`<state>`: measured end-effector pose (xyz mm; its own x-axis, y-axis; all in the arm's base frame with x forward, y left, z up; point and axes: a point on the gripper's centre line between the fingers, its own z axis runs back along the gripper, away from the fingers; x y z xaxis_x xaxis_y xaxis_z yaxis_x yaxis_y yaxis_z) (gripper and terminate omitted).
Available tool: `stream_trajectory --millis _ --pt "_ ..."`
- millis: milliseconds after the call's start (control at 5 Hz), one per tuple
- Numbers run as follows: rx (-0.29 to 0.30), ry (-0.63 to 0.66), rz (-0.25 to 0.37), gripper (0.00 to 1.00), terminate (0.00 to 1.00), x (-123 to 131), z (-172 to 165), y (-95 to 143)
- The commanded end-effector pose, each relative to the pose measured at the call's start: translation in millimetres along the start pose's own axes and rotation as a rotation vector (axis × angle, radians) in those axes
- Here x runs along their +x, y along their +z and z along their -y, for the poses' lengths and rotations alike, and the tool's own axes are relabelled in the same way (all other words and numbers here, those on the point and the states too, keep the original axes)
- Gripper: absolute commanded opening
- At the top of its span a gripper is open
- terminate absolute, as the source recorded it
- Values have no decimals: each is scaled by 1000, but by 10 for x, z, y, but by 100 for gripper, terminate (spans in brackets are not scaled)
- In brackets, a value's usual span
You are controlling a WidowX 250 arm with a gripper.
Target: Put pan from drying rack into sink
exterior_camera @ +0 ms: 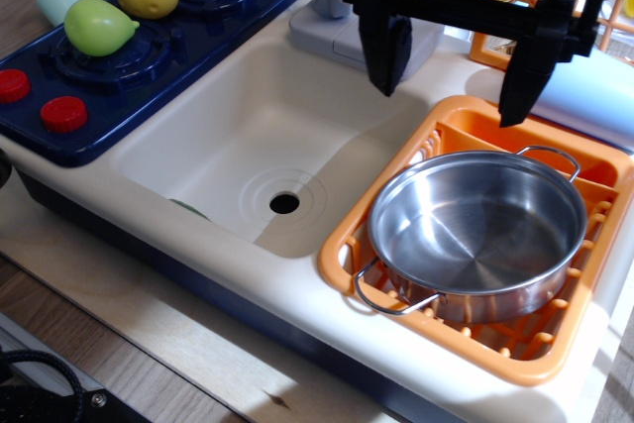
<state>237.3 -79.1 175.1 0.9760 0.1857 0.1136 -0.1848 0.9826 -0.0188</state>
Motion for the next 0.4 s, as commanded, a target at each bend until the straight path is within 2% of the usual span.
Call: stream_trajectory --millis 0,200 --pt "0 0 0 100 0 0 0 0" --pt "-32 -24 9 100 0 -1 96 61"
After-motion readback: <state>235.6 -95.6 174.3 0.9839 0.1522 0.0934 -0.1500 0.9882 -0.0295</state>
